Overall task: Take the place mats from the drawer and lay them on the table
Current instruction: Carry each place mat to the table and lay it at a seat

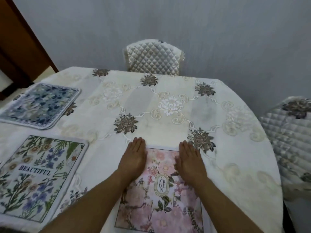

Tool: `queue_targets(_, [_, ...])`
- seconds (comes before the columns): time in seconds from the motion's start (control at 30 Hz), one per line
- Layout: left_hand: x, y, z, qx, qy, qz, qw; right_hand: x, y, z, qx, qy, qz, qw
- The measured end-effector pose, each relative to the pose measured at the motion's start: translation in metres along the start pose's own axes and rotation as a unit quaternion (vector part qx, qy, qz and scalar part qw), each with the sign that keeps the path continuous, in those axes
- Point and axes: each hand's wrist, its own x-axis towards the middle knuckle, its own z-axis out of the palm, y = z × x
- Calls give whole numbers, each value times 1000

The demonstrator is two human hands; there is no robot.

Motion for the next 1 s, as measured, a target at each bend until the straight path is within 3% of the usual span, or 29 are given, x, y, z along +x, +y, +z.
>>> queue_targets(0.17, [-24,-12,-9,-17,3,-39,999,-36,36,-5,-2,8,90,996])
queue_targets(0.4, [-154,17,10,-28,5,-12,1000,-172,-14,5,15,-38,83,996])
queue_targets(0.47, [-194,26,-2,-42,-45,-11,998,-210,-33,-8,59,-42,104,992])
queue_targets(0.53, [-213,33,-16,-18,-98,7,995,-231,-45,-20,39,-87,119,988])
queue_targets(0.67, [-207,39,-65,27,-115,27,993,-240,-60,-69,14,-193,149,970])
queue_targets(0.73, [-209,42,-97,11,-132,29,991,-244,-77,-100,14,-133,151,979])
queue_targets(0.83, [-225,47,-142,-3,-87,27,996,-256,-104,-139,24,-50,133,990])
queue_targets(1.0, [-270,50,-196,25,9,9,1000,-285,-149,-172,34,-16,64,997])
